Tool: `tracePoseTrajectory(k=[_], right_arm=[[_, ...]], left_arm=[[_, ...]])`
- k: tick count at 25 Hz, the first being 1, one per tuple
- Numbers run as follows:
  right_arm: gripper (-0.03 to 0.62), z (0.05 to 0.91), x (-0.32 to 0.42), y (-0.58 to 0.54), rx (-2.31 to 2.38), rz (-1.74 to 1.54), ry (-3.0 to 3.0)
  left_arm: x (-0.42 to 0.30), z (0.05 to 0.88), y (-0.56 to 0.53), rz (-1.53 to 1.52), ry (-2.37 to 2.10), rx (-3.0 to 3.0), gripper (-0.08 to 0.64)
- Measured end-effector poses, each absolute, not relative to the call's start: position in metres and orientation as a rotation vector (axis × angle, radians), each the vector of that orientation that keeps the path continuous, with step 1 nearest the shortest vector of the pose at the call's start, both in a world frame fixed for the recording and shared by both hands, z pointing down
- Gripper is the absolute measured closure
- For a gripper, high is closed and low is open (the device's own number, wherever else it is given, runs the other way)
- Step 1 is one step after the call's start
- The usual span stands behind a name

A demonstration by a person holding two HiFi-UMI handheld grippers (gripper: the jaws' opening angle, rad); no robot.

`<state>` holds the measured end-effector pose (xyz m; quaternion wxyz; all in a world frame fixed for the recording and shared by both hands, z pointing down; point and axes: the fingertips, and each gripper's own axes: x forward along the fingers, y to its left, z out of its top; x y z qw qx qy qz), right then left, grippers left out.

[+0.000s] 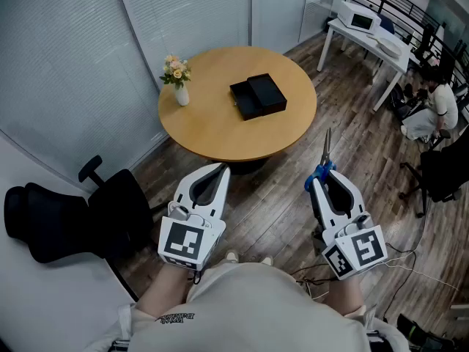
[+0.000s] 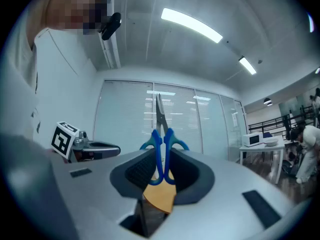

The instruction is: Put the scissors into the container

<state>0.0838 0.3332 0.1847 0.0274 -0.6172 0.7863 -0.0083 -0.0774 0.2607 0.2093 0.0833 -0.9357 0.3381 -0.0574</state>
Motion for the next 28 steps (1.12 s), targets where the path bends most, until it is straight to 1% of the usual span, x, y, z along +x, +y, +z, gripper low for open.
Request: tracePoseTrajectory(k=[14, 28], right_arm=[[0.494, 0.193, 0.089, 0.329, -1.930, -0.026, 2.451], [0.494, 0.208, 0.118, 0.334, -1.878, -0.075, 2.479]], left_arm=[[-0.072, 0.216, 0.263, -0.203, 1.023, -2.794, 0.535], [-0.047, 0.229, 0.275, -0.241, 1.075, -2.788, 0.535]])
